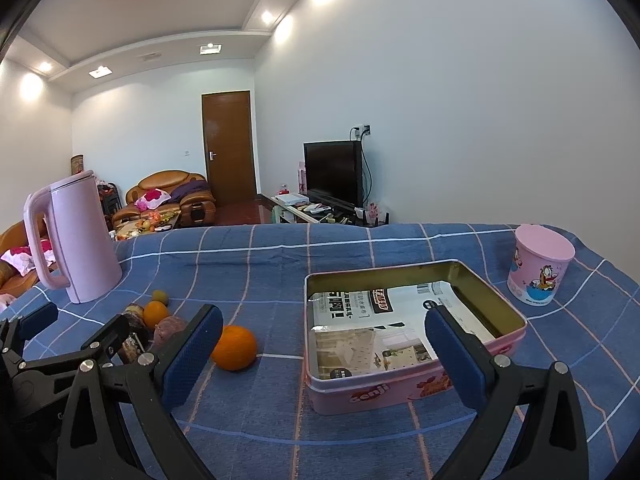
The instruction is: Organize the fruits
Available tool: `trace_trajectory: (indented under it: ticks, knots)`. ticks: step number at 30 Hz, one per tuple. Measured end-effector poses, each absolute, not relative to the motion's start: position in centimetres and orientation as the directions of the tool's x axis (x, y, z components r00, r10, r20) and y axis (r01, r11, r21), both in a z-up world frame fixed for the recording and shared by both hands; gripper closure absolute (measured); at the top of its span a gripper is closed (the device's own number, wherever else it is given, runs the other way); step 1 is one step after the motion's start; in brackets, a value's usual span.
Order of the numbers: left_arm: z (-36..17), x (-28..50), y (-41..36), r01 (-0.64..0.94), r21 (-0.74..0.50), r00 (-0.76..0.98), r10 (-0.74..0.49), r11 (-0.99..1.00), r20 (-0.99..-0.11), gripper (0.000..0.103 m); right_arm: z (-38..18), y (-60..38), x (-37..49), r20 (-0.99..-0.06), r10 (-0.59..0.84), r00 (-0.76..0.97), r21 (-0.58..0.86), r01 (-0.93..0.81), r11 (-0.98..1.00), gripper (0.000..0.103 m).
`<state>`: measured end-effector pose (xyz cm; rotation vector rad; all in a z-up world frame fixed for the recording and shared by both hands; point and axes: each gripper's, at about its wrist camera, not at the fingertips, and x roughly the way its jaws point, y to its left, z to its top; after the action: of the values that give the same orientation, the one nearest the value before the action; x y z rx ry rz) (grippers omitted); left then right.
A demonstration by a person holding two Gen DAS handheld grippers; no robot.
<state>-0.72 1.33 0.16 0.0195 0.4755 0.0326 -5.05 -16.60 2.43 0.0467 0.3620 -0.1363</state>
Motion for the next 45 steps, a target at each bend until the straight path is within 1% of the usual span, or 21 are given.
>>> trace_trajectory:
  ticks: [4, 9, 14, 20, 23, 25, 27, 29, 32, 34, 36, 37, 39, 41, 43, 45]
  knots:
    - [0.1, -1.2, 1.7, -0.039, 0.036, 0.884, 0.052, 0.999, -0.465, 0.0, 2.5, -16.4, -5.0, -0.358, -0.117, 0.926, 0.018, 0.133, 0.991, 0.001]
    - [-0.2, -2.2, 2.0, -0.021, 0.057, 0.868, 0.047, 0.998, -0.494, 0.0, 2.4, -16.3, -4.9, -0.366, -0.099, 0.925, 0.023, 0.115, 0.993, 0.001]
    - [-1.0, -3.5, 3.4, 0.012, 0.068, 0.83, 0.027, 0.998, -0.557, 0.0, 2.3, -16.0, -5.0, -0.376, -0.059, 0.925, 0.025, 0.074, 0.997, 0.001]
    - [-2.0, -4.2, 6.3, -0.001, 0.053, 0.766, 0.035, 0.999, -0.642, 0.0, 1.9, -14.2, -5.1, -0.396, 0.029, 0.918, 0.007, -0.029, 1.0, 0.002]
    - [-2.8, -3.9, 7.2, 0.0, 0.033, 0.728, 0.023, 0.999, -0.685, 0.0, 1.6, -13.1, -5.1, -0.417, 0.073, 0.906, -0.011, -0.085, 0.996, 0.012]
    - [-3.4, -3.7, 7.4, 0.01, 0.012, 0.707, 0.001, 1.0, -0.707, 0.0, 1.2, -12.5, -4.9, -0.444, 0.103, 0.89, -0.019, -0.124, 0.992, 0.028]
    - [-3.8, -3.7, 7.5, 0.02, -0.008, 0.688, -0.02, 1.0, -0.725, 0.001, 0.8, -11.9, -4.5, -0.483, 0.142, 0.864, -0.01, -0.168, 0.986, 0.037]
    - [-4.1, -3.7, 7.6, 0.037, -0.034, 0.675, -0.05, 0.999, -0.737, 0.001, 0.5, -11.7, -4.1, -0.511, 0.183, 0.84, 0.014, -0.204, 0.979, 0.038]
    - [-4.4, -3.5, 7.9, 0.041, -0.065, 0.655, -0.076, 0.997, -0.752, 0.012, 0.1, -11.2, -3.6, -0.538, 0.224, 0.813, 0.029, -0.247, 0.968, 0.038]
    - [-4.8, -3.3, 8.0, 0.052, -0.091, 0.63, -0.103, 0.995, -0.77, 0.023, -0.5, -10.5, -3.0, -0.577, 0.262, 0.773, 0.053, -0.285, 0.957, 0.038]
    - [-5.0, -3.1, 8.2, 0.058, -0.105, 0.62, -0.118, 0.993, -0.776, 0.027, -1.1, -9.9, -2.4, -0.617, 0.288, 0.732, 0.072, -0.313, 0.947, 0.038]
    - [-4.9, -3.2, 8.2, 0.062, -0.109, 0.622, -0.124, 0.992, -0.773, 0.033, -1.2, -9.8, -2.3, -0.63, 0.295, 0.719, 0.078, -0.32, 0.944, 0.038]
    - [-4.8, -3.2, 8.2, 0.067, -0.11, 0.622, -0.128, 0.992, -0.772, 0.038, -1.7, -9.1, -1.7, -0.658, 0.292, 0.694, 0.072, -0.329, 0.942, 0.038]
    - [-4.8, -3.4, 8.1, 0.08, -0.121, 0.624, -0.144, 0.989, -0.768, 0.047, -2.2, -8.2, -0.9, -0.694, 0.275, 0.666, 0.053, -0.334, 0.941, 0.038]
    - [-4.7, -3.6, 8.1, 0.09, -0.127, 0.624, -0.156, 0.988, -0.766, 0.06, -2.7, -7.5, -0.2, -0.717, 0.275, 0.641, 0.053, -0.343, 0.938, 0.038]
    - [-4.6, -3.6, 8.1, 0.09, -0.129, 0.624, -0.157, 0.987, -0.765, 0.06, -3.1, -7.0, 0.3, -0.734, 0.268, 0.624, 0.047, -0.347, 0.937, 0.038]
